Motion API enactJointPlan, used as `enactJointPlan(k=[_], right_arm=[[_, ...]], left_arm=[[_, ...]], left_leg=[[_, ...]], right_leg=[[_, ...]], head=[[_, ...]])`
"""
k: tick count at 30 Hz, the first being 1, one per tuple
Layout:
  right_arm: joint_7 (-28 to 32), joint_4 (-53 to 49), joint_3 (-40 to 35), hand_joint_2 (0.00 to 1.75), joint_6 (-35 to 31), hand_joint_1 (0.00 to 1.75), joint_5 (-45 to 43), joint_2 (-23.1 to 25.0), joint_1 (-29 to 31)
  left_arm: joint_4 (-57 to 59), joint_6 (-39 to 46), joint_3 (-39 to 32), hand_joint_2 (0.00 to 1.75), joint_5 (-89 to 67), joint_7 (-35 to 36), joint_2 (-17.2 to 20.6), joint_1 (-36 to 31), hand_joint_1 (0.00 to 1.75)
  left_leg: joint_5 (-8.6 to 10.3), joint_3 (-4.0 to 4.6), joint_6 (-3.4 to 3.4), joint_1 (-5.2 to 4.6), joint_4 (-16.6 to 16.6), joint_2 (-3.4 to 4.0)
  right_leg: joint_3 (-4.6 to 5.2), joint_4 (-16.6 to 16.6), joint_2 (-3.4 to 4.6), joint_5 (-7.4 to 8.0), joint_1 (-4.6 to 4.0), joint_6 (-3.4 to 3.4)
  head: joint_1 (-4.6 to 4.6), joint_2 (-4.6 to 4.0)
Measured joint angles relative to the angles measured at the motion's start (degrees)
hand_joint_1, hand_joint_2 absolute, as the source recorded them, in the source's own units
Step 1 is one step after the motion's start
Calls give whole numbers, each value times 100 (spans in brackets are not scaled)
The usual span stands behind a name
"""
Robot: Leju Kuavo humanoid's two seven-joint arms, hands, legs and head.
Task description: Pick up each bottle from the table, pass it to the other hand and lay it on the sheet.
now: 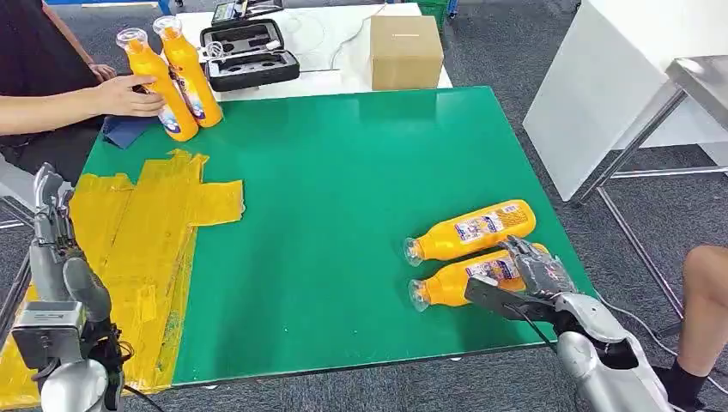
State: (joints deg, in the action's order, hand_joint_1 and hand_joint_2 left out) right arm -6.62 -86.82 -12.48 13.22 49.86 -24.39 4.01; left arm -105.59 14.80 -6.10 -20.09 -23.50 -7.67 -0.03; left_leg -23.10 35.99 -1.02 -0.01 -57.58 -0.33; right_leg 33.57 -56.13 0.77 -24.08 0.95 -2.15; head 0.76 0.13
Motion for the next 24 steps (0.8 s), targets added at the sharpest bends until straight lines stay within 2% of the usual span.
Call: enactJointPlan(k=[7,8,9,11,15,16,24], right_arm=[[11,381,-357,175,306,0,125,-337,203],[15,433,-394,175,321,138,127,-385,236],[22,481,-429,175,330,157,131,-427,265],[35,549,-505,175,432,175,112,-516,311],[149,643,-682,175,752,171,-11,-807,401],[188,656,-728,175,816,171,-50,-883,425],[240,660,-1082,175,1207,169,-203,-1342,591]], left_arm=[[112,-85,0,0,177,17,33,-111,0],[131,-85,0,0,184,20,35,-130,0],[144,-85,0,0,182,20,37,-139,0],[179,-87,2,0,203,24,52,-156,0],[267,-103,11,0,295,72,81,-254,0],[295,-107,20,0,313,87,90,-281,0],[503,-175,129,0,453,212,168,-520,0]], left_leg=[[1,-4,-1,0,-1,-3],[1,-7,-1,0,-1,-6],[0,-10,-1,0,-1,-6],[0,-14,-1,0,-1,-6],[-1,-36,-3,-1,-2,-6],[-4,-48,-4,-1,-2,-9],[-15,-98,-7,0,-1,-18]], right_leg=[[-3,1,-1,0,0,0],[-7,1,-2,0,0,0],[-8,1,-2,0,0,0],[-10,2,-1,0,1,0],[-25,5,-2,-1,1,-1],[3,8,-2,-4,1,-3],[-44,19,-2,-18,0,-17]], head=[[0,0],[0,0],[-2,0],[0,0],[-2,0],[0,0],[-2,0]])
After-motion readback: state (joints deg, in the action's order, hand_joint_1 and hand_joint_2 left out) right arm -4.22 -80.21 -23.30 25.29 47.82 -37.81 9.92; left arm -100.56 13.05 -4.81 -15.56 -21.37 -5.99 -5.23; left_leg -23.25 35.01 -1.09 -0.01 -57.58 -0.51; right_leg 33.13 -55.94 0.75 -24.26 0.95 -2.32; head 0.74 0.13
